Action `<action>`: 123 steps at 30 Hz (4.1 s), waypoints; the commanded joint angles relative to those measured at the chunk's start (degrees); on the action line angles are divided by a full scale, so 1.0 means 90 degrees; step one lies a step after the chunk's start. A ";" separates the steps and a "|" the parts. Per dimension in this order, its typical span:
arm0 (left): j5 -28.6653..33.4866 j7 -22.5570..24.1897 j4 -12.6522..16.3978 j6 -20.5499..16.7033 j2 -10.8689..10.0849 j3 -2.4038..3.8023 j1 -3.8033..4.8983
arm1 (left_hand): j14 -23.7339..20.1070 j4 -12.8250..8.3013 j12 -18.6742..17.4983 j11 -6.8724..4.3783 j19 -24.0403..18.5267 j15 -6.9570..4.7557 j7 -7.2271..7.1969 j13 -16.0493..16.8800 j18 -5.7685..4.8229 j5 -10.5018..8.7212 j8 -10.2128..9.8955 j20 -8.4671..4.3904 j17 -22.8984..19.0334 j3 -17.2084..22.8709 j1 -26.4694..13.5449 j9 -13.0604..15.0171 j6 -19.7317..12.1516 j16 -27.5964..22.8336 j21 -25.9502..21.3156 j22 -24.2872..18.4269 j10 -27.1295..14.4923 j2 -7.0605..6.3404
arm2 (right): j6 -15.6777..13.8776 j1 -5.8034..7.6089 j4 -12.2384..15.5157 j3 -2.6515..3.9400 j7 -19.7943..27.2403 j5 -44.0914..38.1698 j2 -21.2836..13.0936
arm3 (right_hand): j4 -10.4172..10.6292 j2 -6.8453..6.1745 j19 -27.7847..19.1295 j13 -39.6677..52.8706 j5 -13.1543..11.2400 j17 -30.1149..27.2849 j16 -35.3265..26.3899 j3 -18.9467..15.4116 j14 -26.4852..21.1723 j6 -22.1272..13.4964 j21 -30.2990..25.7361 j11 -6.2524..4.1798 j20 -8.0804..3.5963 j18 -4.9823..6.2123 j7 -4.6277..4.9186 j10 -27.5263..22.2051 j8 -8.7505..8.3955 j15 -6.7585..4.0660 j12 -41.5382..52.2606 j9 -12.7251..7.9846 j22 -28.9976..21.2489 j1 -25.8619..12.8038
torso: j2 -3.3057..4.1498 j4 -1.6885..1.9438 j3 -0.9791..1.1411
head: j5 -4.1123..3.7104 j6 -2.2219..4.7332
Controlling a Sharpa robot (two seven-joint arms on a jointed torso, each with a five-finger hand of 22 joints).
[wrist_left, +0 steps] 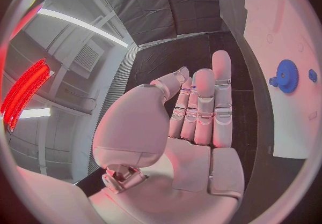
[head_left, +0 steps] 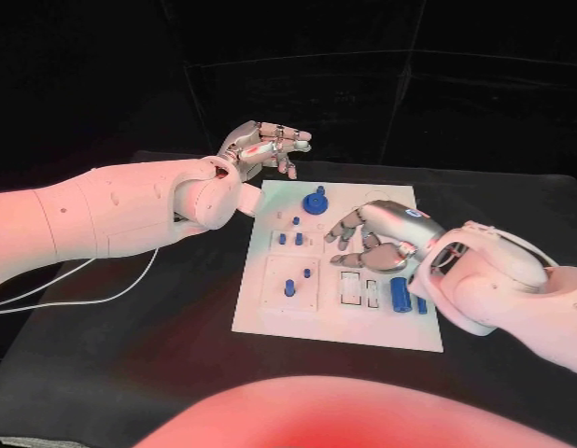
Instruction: Assemble the parts on the task board
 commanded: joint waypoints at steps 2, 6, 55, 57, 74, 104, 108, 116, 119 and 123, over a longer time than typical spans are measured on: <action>-0.0039 0.0024 0.0009 0.0076 -0.0021 0.0001 0.0009 | -0.0012 -0.0017 0.0024 0.0001 -0.0024 0.0013 0.0021 -0.0007 0.0081 0.0017 0.0017 0.0027 -0.0009 -0.0013 0.0012 -0.0010 -0.0028 0.0032 -0.0027 -0.0010 -0.0036 -0.0007 | -0.0305 0.0075 0.0088 0.0024 -0.0104 0.1702 -0.0485 | 0.0205 0.0013 0.0417 0.0398 0.0298 0.0649 0.0334 -0.0128 0.0337 0.0244 0.0434 -0.0222 -0.0173 -0.0027 -0.0183 0.0790 0.0117 -0.0191 0.0682 0.0011 0.0674 -0.0268 | -0.0026 -0.0059 -0.0006 | -0.0178 0.0085; -0.0038 0.0023 0.0030 0.0068 -0.0056 0.0001 0.0009 | -0.0012 -0.0017 0.0024 0.0001 -0.0024 0.0013 0.0021 -0.0007 0.0081 0.0017 0.0017 0.0027 -0.0009 -0.0013 0.0012 -0.0010 -0.0028 0.0032 -0.0027 -0.0010 -0.0036 -0.0007 | -0.0100 0.0101 0.0154 0.0033 -0.0601 0.1727 -0.0896 | 0.0452 -0.0030 0.0809 0.2577 0.0553 0.1365 0.0687 -0.0344 0.0464 0.0345 0.0942 -0.0345 -0.0317 -0.0157 -0.0332 0.1292 0.0318 -0.0296 0.2697 0.0031 0.1506 -0.0507 | -0.0017 -0.0126 -0.0014 | -0.0411 0.0138; -0.0060 -0.0006 0.0047 0.0107 -0.0121 -0.0003 0.0005 | -0.0024 -0.0020 0.0031 0.0006 -0.0026 0.0018 0.0025 -0.0008 0.0081 0.0017 0.0017 0.0031 -0.0036 -0.0017 0.0010 -0.0010 -0.0038 0.0027 -0.0028 -0.0012 -0.0048 -0.0012 | 0.0462 -0.0722 0.0189 -0.0034 -0.2963 -0.0352 -0.0891 | 0.2192 -0.0343 0.0852 0.6803 0.0943 0.1761 0.0833 -0.2111 0.0514 -0.0160 0.1056 -0.0385 -0.0342 -0.0208 -0.0403 0.1792 0.1773 -0.0342 0.5653 0.0282 0.1830 -0.0351 | -0.0043 -0.0209 -0.0037 | -0.0800 0.0152; -0.0060 -0.0006 0.0049 0.0107 -0.0122 -0.0003 0.0005 | -0.0024 -0.0016 0.0035 0.0008 -0.0027 0.0020 0.0027 -0.0009 0.0080 0.0017 0.0019 0.0033 -0.0032 -0.0018 0.0005 -0.0010 -0.0040 0.0033 -0.0030 -0.0012 -0.0052 -0.0007 | 0.0502 -0.0747 0.0163 -0.0034 -0.2974 -0.0361 -0.0845 | 0.2192 -0.0343 0.0852 0.6803 0.0943 0.1761 0.0833 -0.2111 0.0514 -0.0160 0.1056 -0.0385 -0.0342 -0.0208 -0.0403 0.1792 0.1773 -0.0342 0.5653 0.0282 0.1830 -0.0351 | -0.0043 -0.0211 -0.0036 | -0.0797 0.0151; -0.0060 -0.0002 0.0066 0.0112 -0.0145 -0.0003 0.0005 | -0.0030 -0.0027 0.0041 0.0006 -0.0028 0.0020 0.0025 -0.0009 0.0081 0.0018 0.0021 0.0034 -0.0044 -0.0009 0.0021 -0.0009 -0.0043 0.0033 -0.0030 -0.0013 -0.0058 0.0000 | 0.0735 -0.0875 -0.0051 -0.0034 -0.3147 -0.0449 -0.0577 | 0.2204 -0.0251 0.0859 0.6898 0.0953 0.1889 0.0888 -0.2141 0.0537 -0.0146 0.1077 -0.0392 -0.0344 -0.0211 -0.0416 0.1797 0.1884 -0.0345 0.5706 0.0319 0.1863 -0.0349 | -0.0046 -0.0214 -0.0040 | -0.0686 0.0080; -0.0060 -0.0009 0.0069 0.0130 -0.0125 -0.0003 0.0006 | -0.0034 -0.0035 0.0047 0.0006 -0.0029 0.0019 0.0025 -0.0010 0.0083 0.0018 0.0024 0.0034 -0.0051 -0.0001 0.0032 -0.0008 -0.0044 0.0034 -0.0030 -0.0013 -0.0061 0.0005 | -0.0831 -0.0887 0.0285 -0.0029 -0.2518 0.0353 -0.0446 | 0.2193 0.0169 0.1004 0.7371 0.1980 0.2203 0.1018 -0.2200 0.0594 0.0102 0.1224 -0.0534 -0.0456 -0.0246 -0.0571 0.2007 0.2252 -0.0464 0.5948 0.0542 0.2110 -0.0142 | -0.0051 -0.0202 -0.0049 | -0.0691 0.0129; -0.0060 -0.0016 0.0074 0.0134 -0.0121 -0.0003 0.0006 | -0.0034 -0.0036 0.0048 0.0006 -0.0029 0.0019 0.0024 -0.0010 0.0083 0.0018 0.0025 0.0034 -0.0050 0.0001 0.0034 -0.0008 -0.0044 0.0036 -0.0030 -0.0013 -0.0061 0.0007 | -0.0576 -0.0887 0.0212 -0.0030 -0.2613 0.0500 -0.0265 | 0.2203 0.0232 0.1022 0.7423 0.1954 0.2247 0.1036 -0.2225 0.0603 0.0165 0.1245 -0.0554 -0.0462 -0.0253 -0.0597 0.2036 0.2293 -0.0475 0.5973 0.0576 0.2156 -0.0199 | -0.0038 -0.0217 -0.0040 | -0.0683 0.0131; -0.0059 -0.0027 0.0090 0.0146 -0.0117 -0.0003 0.0007 | -0.0033 -0.0036 0.0049 0.0006 -0.0029 0.0019 0.0024 -0.0009 0.0083 0.0019 0.0026 0.0034 -0.0050 0.0002 0.0034 -0.0008 -0.0043 0.0037 -0.0030 -0.0013 -0.0061 0.0008 | -0.0266 -0.0886 0.0098 -0.0029 -0.2922 0.0547 0.0010 | 0.2204 0.0340 0.1058 0.7519 0.1737 0.2309 0.1060 -0.2384 0.0615 0.0353 0.1280 -0.0632 -0.0517 -0.0262 -0.0696 0.2100 0.2436 -0.0541 0.5998 0.0724 0.2227 -0.0447 | -0.0043 -0.0209 -0.0043 | -0.0652 0.0114; -0.0059 -0.0027 0.0092 0.0139 -0.0119 -0.0003 0.0007 | -0.0033 -0.0036 0.0049 0.0006 -0.0029 0.0019 0.0024 -0.0009 0.0083 0.0019 0.0026 0.0034 -0.0050 0.0002 0.0034 -0.0008 -0.0043 0.0037 -0.0030 -0.0013 -0.0061 0.0008 | -0.0214 -0.0886 0.0071 -0.0029 -0.2987 0.0537 0.0068 | 0.2198 0.0363 0.1060 0.7527 0.1650 0.2311 0.1060 -0.2421 0.0615 0.0399 0.1280 -0.0657 -0.0533 -0.0262 -0.0724 0.2106 0.2493 -0.0558 0.5990 0.0776 0.2231 -0.0478 | -0.0042 -0.0208 -0.0040 | -0.0637 0.0088; -0.0059 -0.0026 0.0091 0.0133 -0.0120 -0.0003 0.0007 | -0.0037 -0.0039 0.0052 0.0005 -0.0030 0.0019 0.0021 -0.0009 0.0083 0.0018 0.0028 0.0034 -0.0057 0.0003 0.0037 -0.0007 -0.0042 0.0035 -0.0030 -0.0013 -0.0062 0.0009 | -0.0170 -0.0886 0.0051 -0.0029 -0.3028 0.0501 0.0117 | 0.2195 0.0398 0.1062 0.7556 0.1586 0.2335 0.1070 -0.2464 0.0620 0.0495 0.1279 -0.0706 -0.0562 -0.0261 -0.0783 0.2127 0.2619 -0.0595 0.5992 0.0867 0.2235 -0.0501 | -0.0048 -0.0215 -0.0040 | -0.0628 0.0073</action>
